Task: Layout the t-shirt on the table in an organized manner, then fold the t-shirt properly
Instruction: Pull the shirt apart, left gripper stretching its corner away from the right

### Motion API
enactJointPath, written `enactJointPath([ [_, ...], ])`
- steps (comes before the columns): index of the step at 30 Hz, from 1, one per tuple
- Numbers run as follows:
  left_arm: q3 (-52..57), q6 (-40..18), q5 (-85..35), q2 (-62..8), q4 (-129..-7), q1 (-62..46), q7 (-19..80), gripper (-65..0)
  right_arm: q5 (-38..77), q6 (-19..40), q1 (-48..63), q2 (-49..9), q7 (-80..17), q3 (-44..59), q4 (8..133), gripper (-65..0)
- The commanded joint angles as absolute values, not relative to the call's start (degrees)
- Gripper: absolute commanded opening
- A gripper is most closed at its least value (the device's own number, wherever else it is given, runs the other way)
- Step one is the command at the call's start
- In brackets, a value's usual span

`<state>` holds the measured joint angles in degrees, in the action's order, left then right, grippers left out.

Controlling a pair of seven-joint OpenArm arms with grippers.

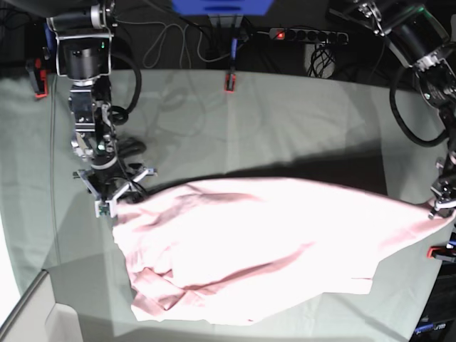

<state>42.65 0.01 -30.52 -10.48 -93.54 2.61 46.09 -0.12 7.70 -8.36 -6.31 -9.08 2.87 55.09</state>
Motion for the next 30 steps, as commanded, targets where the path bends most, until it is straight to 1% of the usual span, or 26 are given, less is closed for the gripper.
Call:
enactJointPath([
  [1,42.86,-0.22,-30.99,-11.47,-94.55,3.38,44.79,-64.8,-0.13,7.87,-9.01,-6.55,-9.80,3.03,55.34,-50.0],
  [3,42.86,-0.22,-30.99,-11.47,-94.37,3.47,44.79,-64.8,-0.13,7.87,-9.01,-6.55,-10.07,3.03,55.60,-65.0],
  [5,42.86,-0.22,-30.99,-11.47,-94.37,3.47,44.79,-64.8,-0.13,7.87,-8.92,-6.55,-10.15,3.03,57.19,-65.0],
  [7,42.86,-0.22,-30.99,-11.47,-94.55,3.47,44.79,-64.8,-0.13,7.87,-6.55,-6.81,-10.15,3.03,61.32,-65.0],
  [9,42.86,-0.22,-30.99,-11.47,-94.99,3.47,44.79,-64.8,-0.13,7.87,-3.82,-6.81,-10.15,3.03,68.62,-65.0],
  [13,42.86,-0.22,-30.99,-11.91,-95.08,3.74,44.79,-64.8,-0.13,7.87,2.77,-7.69,-10.33,3.03,87.08,-65.0],
  [16,42.86,-0.22,-30.99,-11.91,-96.66,3.65,44.79,-64.8,-0.22,7.87,4.97,-7.69,-14.73,3.03,99.65,-65.0],
  [19,42.86,-0.22,-30.99,-11.74,-99.03,3.56,44.79,-64.8,-0.22,7.87,3.74,-7.78,-20.62,2.59,106.15,-65.0],
  [21,42.86,-0.22,-30.99,-11.65,-99.82,3.74,44.79,-64.8,-0.22,7.87,0.57,-7.78,-23.87,2.51,106.51,-65.0],
  [23,42.86,-0.22,-30.99,-11.65,-99.82,3.91,44.79,-64.8,-0.22,7.87,-2.15,-7.69,-27.30,2.51,104.13,-65.0],
  [27,42.86,-0.22,-30.99,-11.91,-99.30,4.00,44.79,-64.8,-0.22,7.87,-4.44,-7.96,-32.48,2.95,95.43,-65.0],
  [29,42.86,-0.22,-30.99,-11.91,-99.30,3.91,44.79,-64.8,-0.22,7.87,-4.62,-7.96,-33.63,2.95,90.95,-65.0],
  [30,42.86,-0.22,-30.99,-11.91,-99.30,3.82,44.79,-64.8,-0.22,7.87,-4.62,-7.96,-33.80,2.95,88.84,-64.0],
])
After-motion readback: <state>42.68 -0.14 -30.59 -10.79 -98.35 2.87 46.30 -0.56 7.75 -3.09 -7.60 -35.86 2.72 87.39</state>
